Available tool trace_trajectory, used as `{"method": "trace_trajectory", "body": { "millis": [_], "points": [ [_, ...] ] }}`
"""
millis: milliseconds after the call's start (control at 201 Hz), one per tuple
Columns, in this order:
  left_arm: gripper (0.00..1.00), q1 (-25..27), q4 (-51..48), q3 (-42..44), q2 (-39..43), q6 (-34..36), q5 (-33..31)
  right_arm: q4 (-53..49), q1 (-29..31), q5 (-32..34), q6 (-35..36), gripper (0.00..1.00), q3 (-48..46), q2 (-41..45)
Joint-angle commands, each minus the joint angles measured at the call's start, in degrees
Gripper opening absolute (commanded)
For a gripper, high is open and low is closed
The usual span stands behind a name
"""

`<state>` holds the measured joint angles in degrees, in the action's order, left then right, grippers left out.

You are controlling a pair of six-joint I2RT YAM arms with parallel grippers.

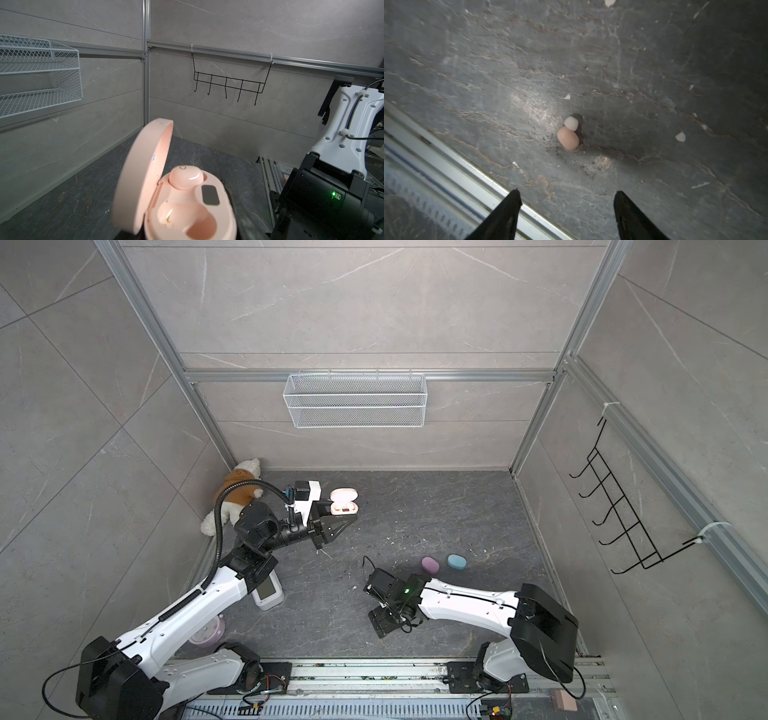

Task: Insert the wireless bluetooth earbuds into the charging case
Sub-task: 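Move the right gripper back down over the second peach earbud, then align the open right gripper above the second peach earbud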

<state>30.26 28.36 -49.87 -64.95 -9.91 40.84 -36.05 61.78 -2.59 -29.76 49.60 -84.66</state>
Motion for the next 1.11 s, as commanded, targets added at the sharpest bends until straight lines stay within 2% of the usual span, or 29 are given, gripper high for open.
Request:
{"method": "trace_trajectory", "body": {
  "millis": [0,249,488,961,1105],
  "points": [
    [0.00,-0.10,0.83,0.10,1.91,-0.78,-0.06,0.68,1.11,6.02,1.03,0.73,0.80,-2.94],
    [0.00,-0.13,0.18,-0.05,2.11,-0.46,0.28,0.01,3.07,12.67,3.41,0.70,4.37,-9.36],
    [0.00,-0.12,0.59,0.03,1.75,-0.49,0.32,-0.69,3.79,16.13,4.49,0.69,6.13,-12.80],
    [0.00,-0.11,0.71,0.39,1.51,-0.90,0.59,-5.51,3.63,28.49,3.28,0.68,6.95,-9.07],
    [0.00,-0.07,0.81,0.05,1.32,-0.99,0.97,-7.37,2.60,29.97,4.16,0.67,7.70,-8.40]
  ]
}}
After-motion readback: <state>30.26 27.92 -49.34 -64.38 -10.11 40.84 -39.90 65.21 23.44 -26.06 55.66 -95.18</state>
